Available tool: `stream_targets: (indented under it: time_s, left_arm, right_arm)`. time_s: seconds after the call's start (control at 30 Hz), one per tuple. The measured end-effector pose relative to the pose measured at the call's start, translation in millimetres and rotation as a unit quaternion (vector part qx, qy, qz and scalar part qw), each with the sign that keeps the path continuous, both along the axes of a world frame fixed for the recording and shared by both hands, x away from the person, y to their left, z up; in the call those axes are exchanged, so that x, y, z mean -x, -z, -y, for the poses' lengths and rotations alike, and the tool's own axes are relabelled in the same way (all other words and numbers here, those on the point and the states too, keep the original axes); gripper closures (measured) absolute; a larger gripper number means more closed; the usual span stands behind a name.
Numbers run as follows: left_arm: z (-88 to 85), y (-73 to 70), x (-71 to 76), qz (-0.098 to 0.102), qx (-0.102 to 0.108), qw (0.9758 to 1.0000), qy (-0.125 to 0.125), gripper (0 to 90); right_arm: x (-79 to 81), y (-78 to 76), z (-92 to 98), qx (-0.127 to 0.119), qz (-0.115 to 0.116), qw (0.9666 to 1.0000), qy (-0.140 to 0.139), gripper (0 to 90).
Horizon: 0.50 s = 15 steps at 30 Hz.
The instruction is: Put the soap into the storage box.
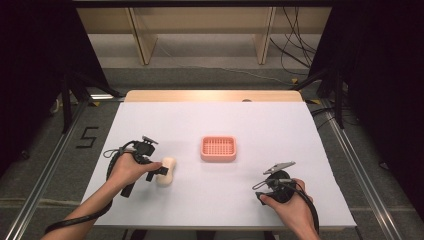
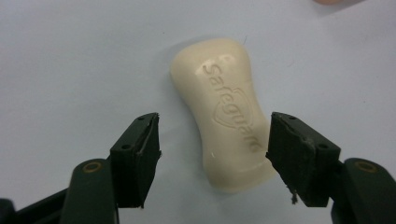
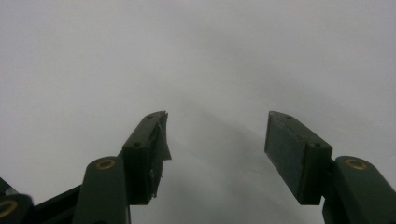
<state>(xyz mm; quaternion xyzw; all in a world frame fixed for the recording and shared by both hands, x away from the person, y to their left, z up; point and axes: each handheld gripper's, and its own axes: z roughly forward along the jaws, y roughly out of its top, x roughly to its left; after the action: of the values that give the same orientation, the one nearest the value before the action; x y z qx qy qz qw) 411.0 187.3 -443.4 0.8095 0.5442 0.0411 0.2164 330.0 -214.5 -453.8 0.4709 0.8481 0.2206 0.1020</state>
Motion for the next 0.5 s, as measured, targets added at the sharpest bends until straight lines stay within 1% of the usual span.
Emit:
stream_targets:
  time_s: [0.03, 0.07, 0.1, 0.13, 0.17, 0.2, 0.23, 0.27, 0.3, 0.33, 0.43, 0.47, 0.5]
  left_arm:
    - [2.3, 0.2, -1.7, -0.001, -0.005, 1.0000, -0.004, 33.4]
    - [3.8, 0.3, -3.6, -0.006, -0.009, 0.9999, -0.003, 32.6]
    - [7.2, 0.6, -6.5, -0.014, -0.008, 0.9999, 0.000, 32.6]
    - [9.6, 0.8, -7.4, -0.013, -0.012, 0.9998, -0.002, 32.5]
    - [9.6, 0.8, -7.4, -0.013, -0.012, 0.9998, -0.002, 32.5]
    - [12.4, 1.5, -9.7, -0.018, -0.017, 0.9997, 0.005, 32.5]
    - [14.5, 2.5, -10.7, -0.016, -0.014, 0.9998, -0.001, 32.5]
    - [14.5, 2.5, -10.7, -0.016, -0.014, 0.9998, -0.001, 32.5]
    - [15.9, 3.3, -13.7, -0.017, -0.025, 0.9995, 0.001, 32.5]
    - [15.9, 3.3, -13.7, -0.017, -0.025, 0.9995, 0.001, 32.5]
    - [19.0, 6.8, -15.8, -0.022, -0.025, 0.9994, -0.005, 31.8]
    - [18.6, 7.5, -16.9, -0.030, -0.028, 0.9992, 0.003, 30.5]
    - [19.1, 8.3, -17.6, -0.032, -0.030, 0.9990, 0.003, 30.5]
  right_arm:
    - [1.1, -0.9, -0.6, -0.001, -0.005, 1.0000, 0.005, 39.9]
    - [1.6, -1.4, -1.5, -0.001, -0.008, 0.9999, 0.008, 39.9]
    - [1.4, -1.3, -1.3, 0.000, -0.003, 1.0000, 0.004, 39.8]
    - [1.3, -1.0, -1.5, 0.001, -0.002, 1.0000, 0.002, 39.8]
    - [0.2, -0.2, -0.6, 0.004, 0.004, 1.0000, -0.008, 39.8]
    - [1.5, -0.8, -1.7, 0.004, -0.004, 1.0000, 0.000, 39.8]
    - [1.5, -0.7, -1.8, 0.005, -0.004, 1.0000, -0.001, 39.8]
    - [1.6, -0.6, -1.9, 0.006, -0.005, 1.0000, -0.002, 39.8]
    - [0.9, 0.2, -1.7, 0.006, -0.002, 1.0000, -0.005, 39.8]
    - [0.9, 0.2, -1.7, 0.006, -0.002, 1.0000, -0.005, 39.8]
    - [1.9, 0.0, -2.8, 0.004, -0.004, 1.0000, -0.001, 39.8]
    - [1.9, 0.3, -3.2, 0.004, -0.006, 1.0000, -0.002, 39.8]
    - [1.9, 0.3, -3.2, 0.004, -0.006, 1.0000, -0.002, 39.8]
